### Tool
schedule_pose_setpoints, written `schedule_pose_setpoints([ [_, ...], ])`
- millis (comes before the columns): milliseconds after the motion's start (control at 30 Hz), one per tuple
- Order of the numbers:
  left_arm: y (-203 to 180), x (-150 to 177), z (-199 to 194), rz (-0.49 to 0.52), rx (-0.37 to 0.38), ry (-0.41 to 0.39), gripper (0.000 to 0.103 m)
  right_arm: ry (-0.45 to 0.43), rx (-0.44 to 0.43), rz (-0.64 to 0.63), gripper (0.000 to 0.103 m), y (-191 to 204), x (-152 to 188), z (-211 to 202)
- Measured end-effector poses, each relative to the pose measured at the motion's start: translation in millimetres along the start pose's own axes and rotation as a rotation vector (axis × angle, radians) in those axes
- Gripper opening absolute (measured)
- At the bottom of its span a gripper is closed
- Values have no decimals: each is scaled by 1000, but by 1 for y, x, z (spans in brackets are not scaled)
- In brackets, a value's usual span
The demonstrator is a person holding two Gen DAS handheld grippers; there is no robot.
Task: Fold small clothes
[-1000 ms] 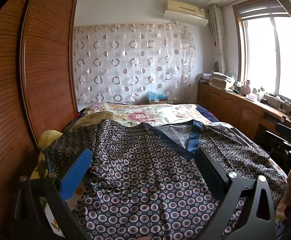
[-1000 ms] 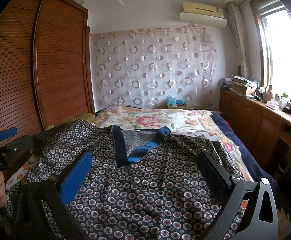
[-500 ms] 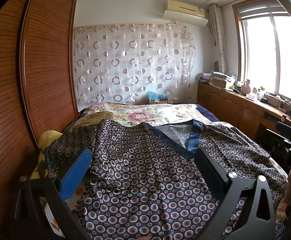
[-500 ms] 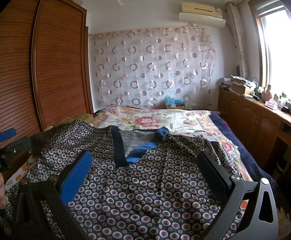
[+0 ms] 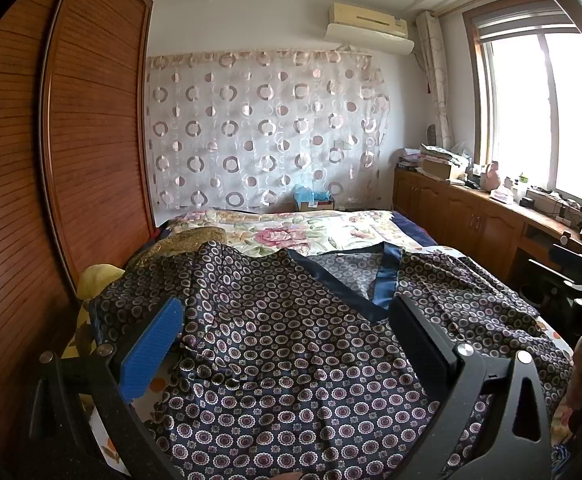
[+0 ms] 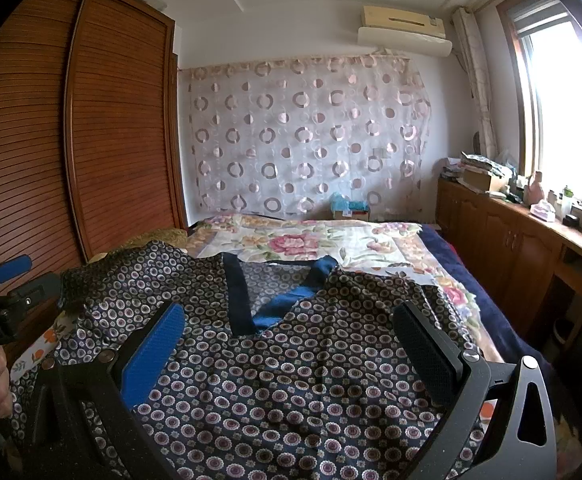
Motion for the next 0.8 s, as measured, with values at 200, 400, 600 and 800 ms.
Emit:
schedule_pose_setpoints([
  [200, -1, -1, -2, 0, 1, -5, 103, -2, -1, 0, 103, 1, 0, 0],
  [400, -1, -1, -2, 1, 0, -6, 103, -2, -2, 0, 103, 1, -1, 0],
  [600, -1, 0, -2, 2, 1, -6, 103, -5, -3, 0, 103, 3, 0, -1],
  [800, -2, -2, -4, 3, 1, -6, 103, -6, -5, -1, 103, 4, 0, -1],
])
Point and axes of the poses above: each gripper's, at about its wrist camera, not at the fingertips, and z roughly the way its jaws point, y to its left, x to its underside, the point moved 5 cm from there along z, roughly the way its jaws point, and after that the axes turned 6 degrees about y, right-handed, at the moved point
